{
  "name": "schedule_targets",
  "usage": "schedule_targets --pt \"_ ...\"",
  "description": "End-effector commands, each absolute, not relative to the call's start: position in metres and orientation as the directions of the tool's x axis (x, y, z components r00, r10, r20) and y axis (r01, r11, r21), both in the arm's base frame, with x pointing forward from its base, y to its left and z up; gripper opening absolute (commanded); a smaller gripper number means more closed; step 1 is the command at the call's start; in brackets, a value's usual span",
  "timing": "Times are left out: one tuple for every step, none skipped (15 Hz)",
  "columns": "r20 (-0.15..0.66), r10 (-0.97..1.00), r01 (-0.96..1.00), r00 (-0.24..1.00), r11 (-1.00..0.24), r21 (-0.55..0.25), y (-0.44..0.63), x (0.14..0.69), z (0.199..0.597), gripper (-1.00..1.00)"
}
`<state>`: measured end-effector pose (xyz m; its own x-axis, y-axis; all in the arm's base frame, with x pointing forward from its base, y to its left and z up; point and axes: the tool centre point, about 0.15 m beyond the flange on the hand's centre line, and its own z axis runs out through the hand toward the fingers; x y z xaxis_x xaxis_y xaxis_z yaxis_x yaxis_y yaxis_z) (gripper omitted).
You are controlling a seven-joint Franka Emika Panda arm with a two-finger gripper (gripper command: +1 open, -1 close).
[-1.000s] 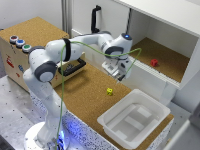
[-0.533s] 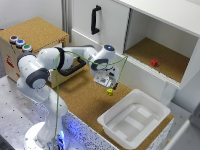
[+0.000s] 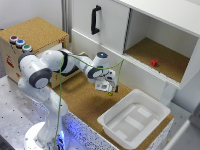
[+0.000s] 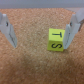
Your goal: Grasp the yellow block
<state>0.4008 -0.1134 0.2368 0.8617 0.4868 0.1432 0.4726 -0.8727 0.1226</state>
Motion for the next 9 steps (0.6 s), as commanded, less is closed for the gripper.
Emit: schedule_targets --pt "0.062 0.478 0.469 0.876 -0.875 0.119 -0.1284 0.4553 0.2111 1.00" --pt "0.058 0.482 0.475 0.874 -0.874 0.102 -0.1259 0.4565 0.2093 1.00" --pt "0.056 0.488 0.481 0.871 -0.871 0.098 -0.1240 0.4566 0.2074 1.00" --pt "0.056 0.491 0.486 0.869 -0.870 0.088 -0.1227 0.4565 0.2061 1.00" --pt "0.054 0.486 0.482 0.872 -0.873 0.075 -0.1232 0.4576 0.2052 1.00" --pt "0.052 0.483 0.481 0.874 -0.875 0.059 -0.1246 0.4585 0.2046 1.00" --pt "0.051 0.480 0.477 0.876 -0.877 0.053 -0.1254 0.4600 0.2039 1.00" --pt "0.047 0.480 0.478 0.876 -0.877 0.040 -0.1254 0.4626 0.2030 1.00" --pt "0.049 0.481 0.480 0.875 -0.877 0.037 -0.1245 0.4650 0.2029 1.00"
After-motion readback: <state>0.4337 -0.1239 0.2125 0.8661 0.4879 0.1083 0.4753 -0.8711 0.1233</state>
